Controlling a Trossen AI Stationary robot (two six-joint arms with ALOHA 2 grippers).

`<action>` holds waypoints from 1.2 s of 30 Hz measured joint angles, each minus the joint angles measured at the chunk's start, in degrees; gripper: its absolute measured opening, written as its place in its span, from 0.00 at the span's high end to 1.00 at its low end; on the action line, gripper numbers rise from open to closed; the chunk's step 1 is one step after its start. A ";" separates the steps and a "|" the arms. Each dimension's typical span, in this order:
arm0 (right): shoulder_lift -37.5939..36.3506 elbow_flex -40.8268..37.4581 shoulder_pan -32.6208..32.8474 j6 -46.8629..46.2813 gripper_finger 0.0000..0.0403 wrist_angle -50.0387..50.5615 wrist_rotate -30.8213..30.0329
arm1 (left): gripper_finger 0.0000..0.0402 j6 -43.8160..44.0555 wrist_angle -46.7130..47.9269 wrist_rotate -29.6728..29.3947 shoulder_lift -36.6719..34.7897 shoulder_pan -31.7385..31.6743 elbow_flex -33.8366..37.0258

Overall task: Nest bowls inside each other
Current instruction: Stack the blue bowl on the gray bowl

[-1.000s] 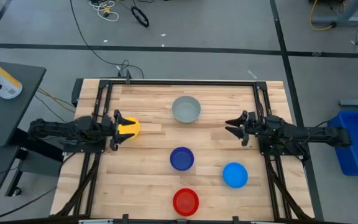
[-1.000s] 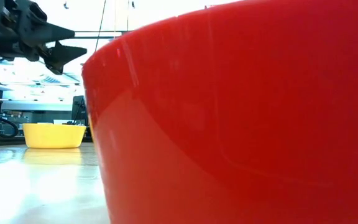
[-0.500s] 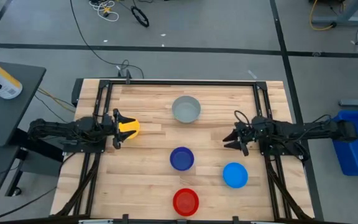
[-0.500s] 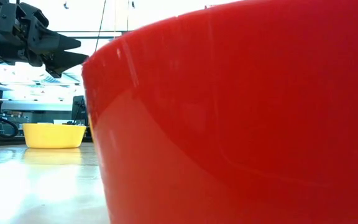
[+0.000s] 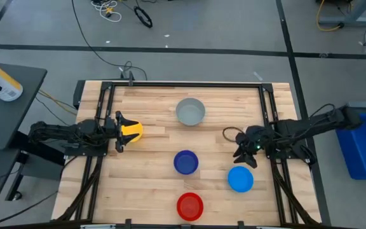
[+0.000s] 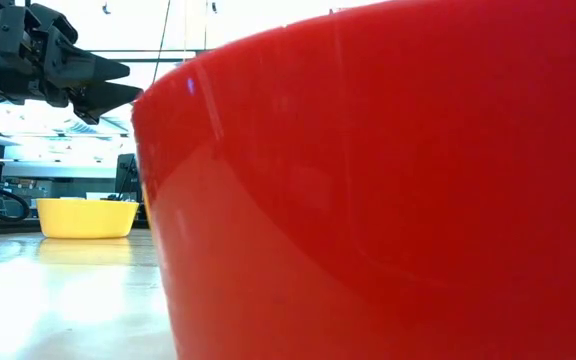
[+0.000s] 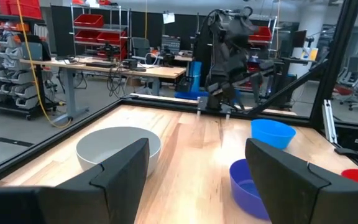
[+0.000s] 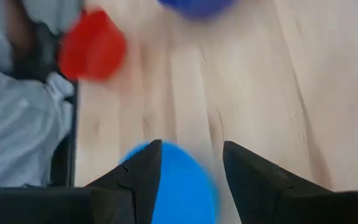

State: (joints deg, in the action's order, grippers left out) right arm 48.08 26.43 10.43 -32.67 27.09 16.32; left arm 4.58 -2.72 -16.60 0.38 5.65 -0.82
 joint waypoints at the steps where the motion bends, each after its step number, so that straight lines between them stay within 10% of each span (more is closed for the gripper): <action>1: 1.03 0.09 0.89 -1.36 0.55 0.86 -0.06 | 0.31 -0.30 0.04 0.21 0.00 0.00 0.00; 36: 7.46 0.18 13.45 -14.95 0.47 10.06 -12.72 | 0.31 -1.88 0.22 1.21 0.00 0.00 0.09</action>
State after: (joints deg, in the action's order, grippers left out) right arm 55.55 26.61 23.88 -47.62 37.15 3.60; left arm 2.70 -2.50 -15.39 0.38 5.65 -0.73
